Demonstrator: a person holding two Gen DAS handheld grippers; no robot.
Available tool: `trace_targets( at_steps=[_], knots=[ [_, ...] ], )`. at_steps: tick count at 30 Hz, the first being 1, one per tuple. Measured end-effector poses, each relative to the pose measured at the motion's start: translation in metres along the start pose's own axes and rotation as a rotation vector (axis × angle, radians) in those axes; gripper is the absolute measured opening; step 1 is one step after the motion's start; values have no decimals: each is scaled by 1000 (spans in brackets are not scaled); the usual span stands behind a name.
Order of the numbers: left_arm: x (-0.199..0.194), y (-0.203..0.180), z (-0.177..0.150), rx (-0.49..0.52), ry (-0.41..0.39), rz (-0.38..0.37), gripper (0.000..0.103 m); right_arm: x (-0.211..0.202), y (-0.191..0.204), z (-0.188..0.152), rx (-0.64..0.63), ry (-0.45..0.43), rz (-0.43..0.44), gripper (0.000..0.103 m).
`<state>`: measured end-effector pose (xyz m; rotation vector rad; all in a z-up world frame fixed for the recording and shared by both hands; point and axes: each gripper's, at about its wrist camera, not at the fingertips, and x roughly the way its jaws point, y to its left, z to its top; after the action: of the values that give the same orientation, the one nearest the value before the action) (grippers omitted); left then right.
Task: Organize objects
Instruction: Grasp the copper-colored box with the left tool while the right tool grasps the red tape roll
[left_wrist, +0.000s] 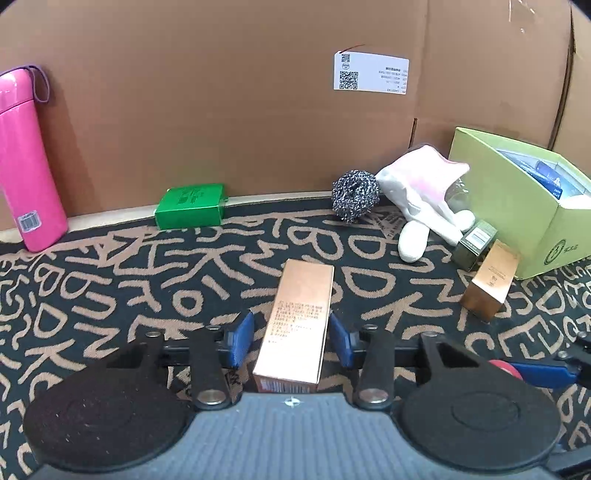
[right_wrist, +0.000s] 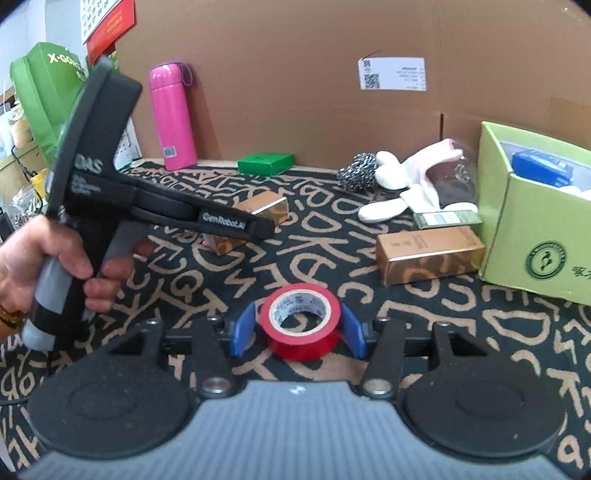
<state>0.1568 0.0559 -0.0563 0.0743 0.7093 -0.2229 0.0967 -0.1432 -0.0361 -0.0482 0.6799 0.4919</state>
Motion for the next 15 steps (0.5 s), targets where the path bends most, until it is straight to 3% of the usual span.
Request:
trace_targets(
  at_steps=[4, 8, 15],
  knots=[
    [0, -2, -4, -2, -14, 40, 53, 3, 0, -1, 4, -6, -10, 47],
    [-3, -8, -4, 2, -8, 52, 34, 1, -2, -2, 12, -13, -8, 46],
    [-12, -18, -6, -24, 8, 55, 33, -18, -7, -7, 55, -60, -6, 46]
  ],
)
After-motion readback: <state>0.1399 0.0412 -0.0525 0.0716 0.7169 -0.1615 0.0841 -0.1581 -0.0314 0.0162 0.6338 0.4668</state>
